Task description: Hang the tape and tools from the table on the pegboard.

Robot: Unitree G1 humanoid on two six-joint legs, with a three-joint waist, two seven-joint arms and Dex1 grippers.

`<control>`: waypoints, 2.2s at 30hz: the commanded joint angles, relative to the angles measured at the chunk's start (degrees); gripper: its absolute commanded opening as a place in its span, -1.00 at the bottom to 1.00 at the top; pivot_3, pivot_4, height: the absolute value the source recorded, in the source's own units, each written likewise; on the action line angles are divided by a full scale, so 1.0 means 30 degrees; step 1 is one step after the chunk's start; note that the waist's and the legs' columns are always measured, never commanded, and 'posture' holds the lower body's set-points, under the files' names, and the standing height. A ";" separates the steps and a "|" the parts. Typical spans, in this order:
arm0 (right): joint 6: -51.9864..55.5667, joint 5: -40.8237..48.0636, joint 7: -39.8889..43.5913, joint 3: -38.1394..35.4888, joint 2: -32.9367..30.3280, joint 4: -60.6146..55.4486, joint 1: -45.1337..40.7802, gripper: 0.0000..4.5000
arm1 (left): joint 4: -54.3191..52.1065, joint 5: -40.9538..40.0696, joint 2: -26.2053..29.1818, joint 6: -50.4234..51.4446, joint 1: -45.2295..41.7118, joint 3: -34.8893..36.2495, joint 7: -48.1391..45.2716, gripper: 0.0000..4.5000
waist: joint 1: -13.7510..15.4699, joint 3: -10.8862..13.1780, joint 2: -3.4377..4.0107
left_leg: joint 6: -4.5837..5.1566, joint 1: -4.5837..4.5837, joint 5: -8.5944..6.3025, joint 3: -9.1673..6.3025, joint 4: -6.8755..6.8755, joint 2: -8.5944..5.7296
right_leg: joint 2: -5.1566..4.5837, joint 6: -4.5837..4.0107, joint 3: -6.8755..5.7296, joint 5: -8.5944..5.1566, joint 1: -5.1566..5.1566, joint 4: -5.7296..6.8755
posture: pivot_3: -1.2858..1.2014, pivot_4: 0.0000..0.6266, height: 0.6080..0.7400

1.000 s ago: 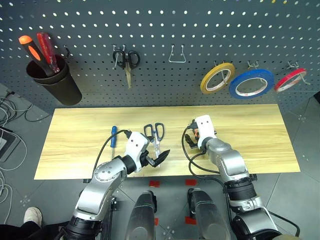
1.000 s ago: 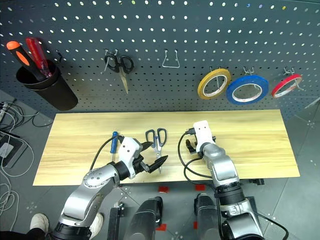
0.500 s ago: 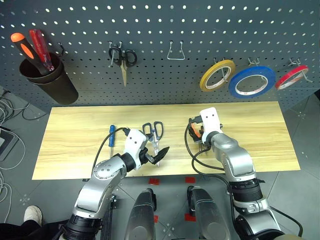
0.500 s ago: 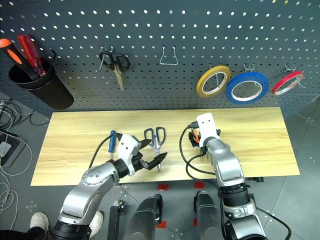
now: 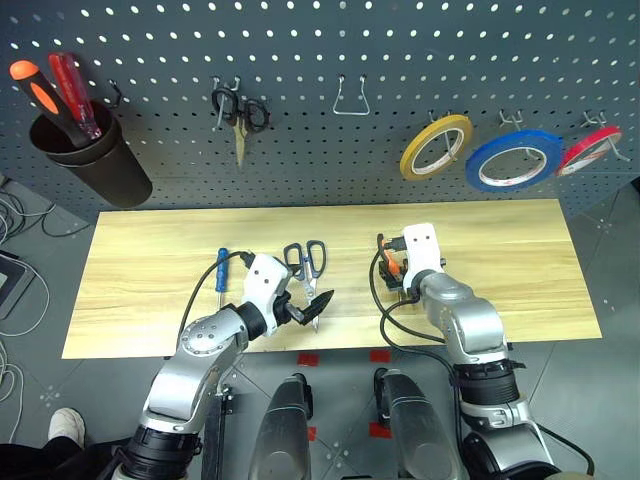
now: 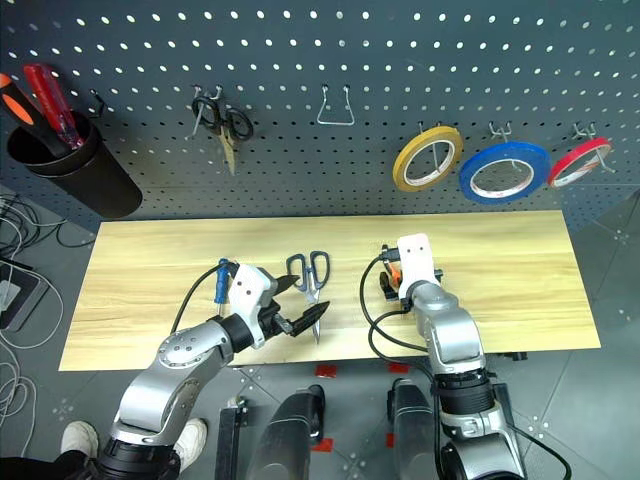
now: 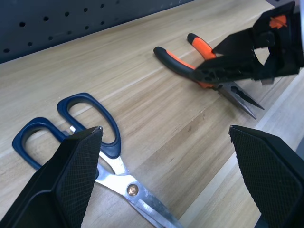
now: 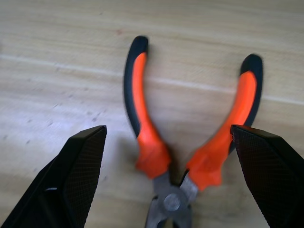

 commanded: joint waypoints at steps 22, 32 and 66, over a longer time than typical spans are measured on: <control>0.0711 0.0174 -0.0027 -0.0013 0.0134 0.0112 0.0175 0.98 | -0.0969 -0.0657 0.0336 0.0311 0.0046 0.0540 -0.0116 1.00 | 0.0026 0.0064 0.0006 | -0.0036 -0.0296 0.0020 0.0007 -0.0014 0.0002 | -0.0028 0.0002 -0.0006 0.0004 -0.0294 -0.0044 | 0.13 0.49 1.00; 0.0192 0.0128 -0.0100 -0.0100 -0.0258 0.0839 -0.0442 -0.03 | -0.2123 -0.1108 0.0263 0.0638 -0.0071 0.0112 -0.0361 1.00 | 0.0023 0.0064 0.0003 | -0.0042 -0.0295 0.0024 0.0008 -0.0010 0.0004 | -0.0027 0.0003 -0.0008 0.0005 -0.0293 -0.0038 | 0.14 0.44 1.00; -0.8507 0.4631 0.5968 0.0439 -0.1954 -0.9563 0.2913 -0.03 | -0.5921 -0.4491 -0.0092 0.2403 -0.0319 0.2074 0.1330 1.00 | 0.0323 -0.1889 -0.0108 | -0.0248 -0.0410 0.0174 -0.0078 0.0027 -0.0049 | 0.0030 0.0014 -0.0135 0.0109 -0.0304 -0.0110 | 0.10 -0.38 1.00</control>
